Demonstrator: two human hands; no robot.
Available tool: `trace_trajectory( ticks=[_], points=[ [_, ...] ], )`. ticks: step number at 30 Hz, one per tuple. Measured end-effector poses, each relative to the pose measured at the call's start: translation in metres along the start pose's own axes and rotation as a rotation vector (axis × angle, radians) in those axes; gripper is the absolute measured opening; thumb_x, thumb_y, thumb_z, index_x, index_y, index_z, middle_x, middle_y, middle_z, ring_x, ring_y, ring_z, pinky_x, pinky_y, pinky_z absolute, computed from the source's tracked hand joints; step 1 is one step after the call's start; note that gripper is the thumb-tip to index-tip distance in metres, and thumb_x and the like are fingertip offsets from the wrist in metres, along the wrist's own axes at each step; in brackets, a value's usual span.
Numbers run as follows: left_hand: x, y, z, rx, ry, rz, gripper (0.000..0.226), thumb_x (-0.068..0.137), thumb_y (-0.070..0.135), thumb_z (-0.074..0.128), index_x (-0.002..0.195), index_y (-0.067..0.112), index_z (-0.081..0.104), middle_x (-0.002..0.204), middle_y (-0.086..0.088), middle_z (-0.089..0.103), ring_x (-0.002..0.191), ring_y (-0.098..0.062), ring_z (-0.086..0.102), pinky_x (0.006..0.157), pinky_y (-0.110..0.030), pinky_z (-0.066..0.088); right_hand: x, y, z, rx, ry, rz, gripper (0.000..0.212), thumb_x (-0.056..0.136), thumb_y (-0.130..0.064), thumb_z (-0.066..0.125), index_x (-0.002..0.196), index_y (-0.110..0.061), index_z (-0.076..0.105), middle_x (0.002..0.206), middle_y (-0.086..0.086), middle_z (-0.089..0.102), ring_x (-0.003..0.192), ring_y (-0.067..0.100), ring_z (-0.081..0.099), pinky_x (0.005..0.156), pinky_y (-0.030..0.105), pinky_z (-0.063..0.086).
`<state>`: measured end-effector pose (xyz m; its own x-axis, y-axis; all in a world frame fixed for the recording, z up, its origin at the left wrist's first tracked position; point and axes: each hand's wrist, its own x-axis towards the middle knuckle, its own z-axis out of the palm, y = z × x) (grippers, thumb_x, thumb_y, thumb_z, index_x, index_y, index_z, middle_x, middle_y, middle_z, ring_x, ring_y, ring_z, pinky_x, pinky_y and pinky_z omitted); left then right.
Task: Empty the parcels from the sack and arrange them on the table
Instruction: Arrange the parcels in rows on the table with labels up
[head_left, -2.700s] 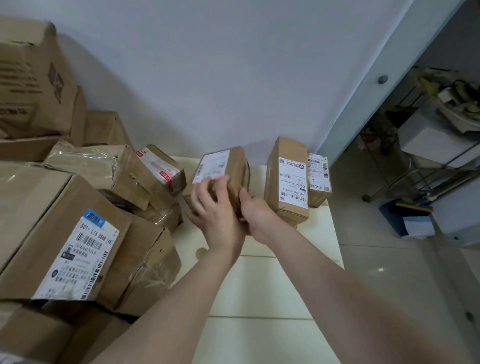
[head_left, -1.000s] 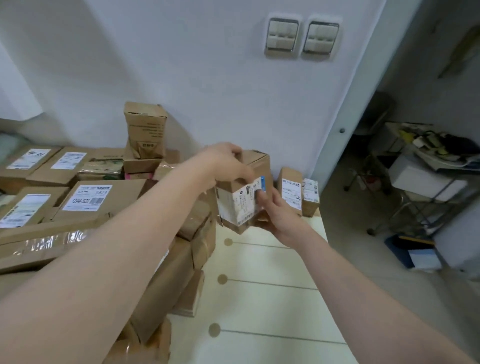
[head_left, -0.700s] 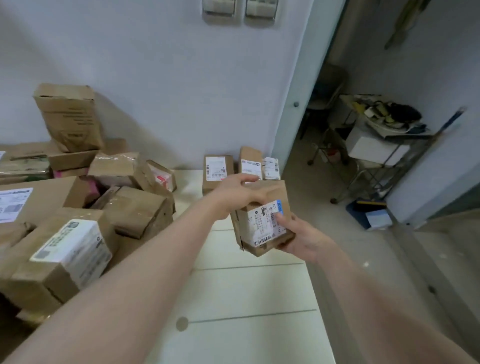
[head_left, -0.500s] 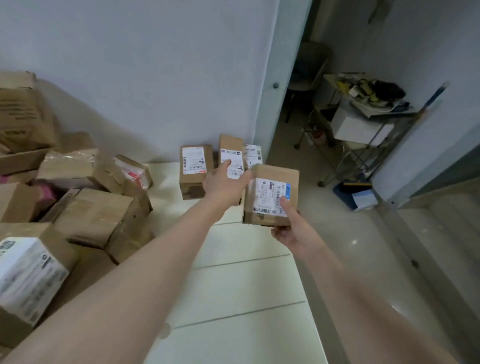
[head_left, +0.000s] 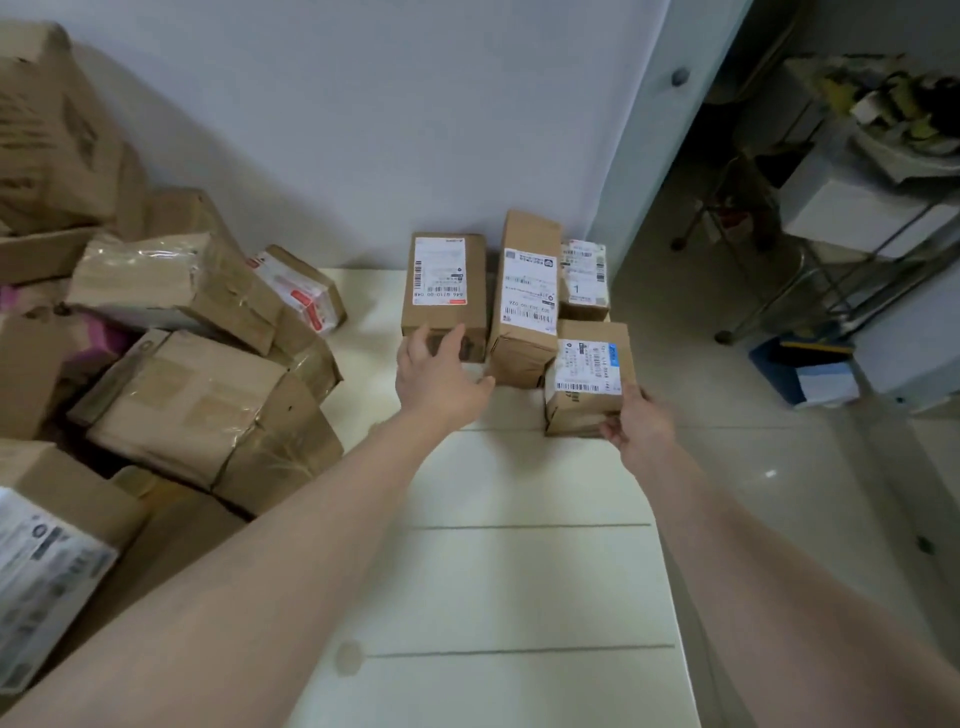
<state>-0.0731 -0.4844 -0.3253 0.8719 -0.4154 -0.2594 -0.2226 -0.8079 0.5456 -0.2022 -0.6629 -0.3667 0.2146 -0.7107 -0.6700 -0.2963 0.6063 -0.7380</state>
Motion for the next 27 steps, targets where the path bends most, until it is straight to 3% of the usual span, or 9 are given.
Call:
trace_trajectory(
  ticks=[4, 7, 10, 12, 14, 20, 23, 27],
  points=[
    [-0.012, -0.001, 0.009, -0.008, 0.045, 0.002, 0.073, 0.086, 0.038, 0.065, 0.149, 0.029, 0.029, 0.158, -0.008, 0.009, 0.146, -0.026, 0.003, 0.117, -0.043, 0.021, 0.003, 0.003, 0.003, 0.014, -0.035, -0.078, 0.049, 0.1, -0.029, 0.051, 0.146, -0.014, 0.037, 0.094, 0.005, 0.061, 0.067, 0.012, 0.055, 0.07, 0.029, 0.056],
    [-0.029, 0.0, 0.01, 0.006, 0.011, -0.002, 0.073, 0.087, 0.037, 0.063, 0.15, 0.029, 0.027, 0.157, -0.01, 0.009, 0.146, -0.028, 0.001, 0.118, -0.043, 0.02, -0.014, 0.01, -0.001, 0.031, -0.03, -0.08, 0.061, 0.099, -0.023, 0.052, 0.151, -0.014, 0.023, 0.104, 0.008, 0.057, 0.074, 0.016, 0.056, 0.081, 0.035, 0.056],
    [-0.052, 0.0, -0.001, 0.033, 0.025, 0.021, 0.071, 0.089, 0.038, 0.062, 0.15, 0.029, 0.027, 0.157, -0.01, 0.01, 0.146, -0.029, 0.002, 0.119, -0.042, 0.017, -0.037, 0.024, -0.008, -0.124, -0.022, -0.055, 0.046, 0.098, -0.02, 0.05, 0.14, -0.006, 0.04, 0.087, 0.003, 0.053, 0.07, 0.016, 0.055, 0.066, 0.032, 0.054],
    [-0.069, 0.0, -0.015, 0.052, 0.061, 0.053, 0.069, 0.09, 0.038, 0.06, 0.15, 0.029, 0.028, 0.156, -0.01, 0.011, 0.146, -0.03, 0.004, 0.119, -0.042, 0.016, -0.057, 0.033, -0.007, -0.185, -0.076, 0.016, 0.027, 0.098, -0.015, 0.048, 0.124, -0.008, 0.052, 0.088, 0.004, 0.054, 0.067, 0.015, 0.054, 0.059, 0.029, 0.049],
    [-0.087, 0.001, -0.033, 0.065, 0.117, 0.101, 0.066, 0.09, 0.037, 0.06, 0.149, 0.028, 0.03, 0.155, -0.011, 0.016, 0.144, -0.031, 0.007, 0.119, -0.042, 0.016, -0.084, 0.037, 0.008, -0.198, -0.166, 0.063, 0.015, 0.098, -0.012, 0.046, 0.11, -0.012, 0.054, 0.093, 0.005, 0.055, 0.066, 0.016, 0.053, 0.058, 0.027, 0.048],
    [-0.142, -0.003, -0.114, 0.239, 0.324, 0.223, 0.06, 0.089, 0.036, 0.06, 0.144, 0.031, 0.037, 0.15, -0.01, 0.027, 0.144, -0.03, 0.01, 0.12, -0.047, 0.003, -0.175, 0.051, 0.075, -0.377, -0.511, -0.133, 0.017, 0.097, -0.017, 0.053, 0.109, -0.01, 0.062, 0.099, 0.006, 0.062, 0.073, 0.016, 0.06, 0.061, 0.026, 0.054],
    [-0.161, -0.016, -0.164, 0.365, 0.355, 0.138, 0.053, 0.087, 0.036, 0.059, 0.138, 0.028, 0.044, 0.15, -0.015, 0.027, 0.145, -0.033, 0.008, 0.119, -0.054, -0.004, -0.219, 0.056, 0.093, -0.393, -0.628, -0.209, 0.012, 0.097, -0.018, 0.054, 0.102, -0.013, 0.063, 0.096, 0.005, 0.064, 0.071, 0.017, 0.059, 0.062, 0.026, 0.053],
    [-0.186, -0.053, -0.22, 0.473, 0.344, -0.102, 0.057, 0.083, 0.047, 0.061, 0.132, 0.023, 0.043, 0.148, -0.024, 0.029, 0.142, -0.04, 0.014, 0.116, -0.057, 0.0, -0.258, 0.059, 0.103, -0.359, -0.6, -0.233, 0.013, 0.099, -0.021, 0.05, 0.105, -0.015, 0.06, 0.101, 0.005, 0.066, 0.075, 0.018, 0.062, 0.065, 0.027, 0.055]
  ],
)
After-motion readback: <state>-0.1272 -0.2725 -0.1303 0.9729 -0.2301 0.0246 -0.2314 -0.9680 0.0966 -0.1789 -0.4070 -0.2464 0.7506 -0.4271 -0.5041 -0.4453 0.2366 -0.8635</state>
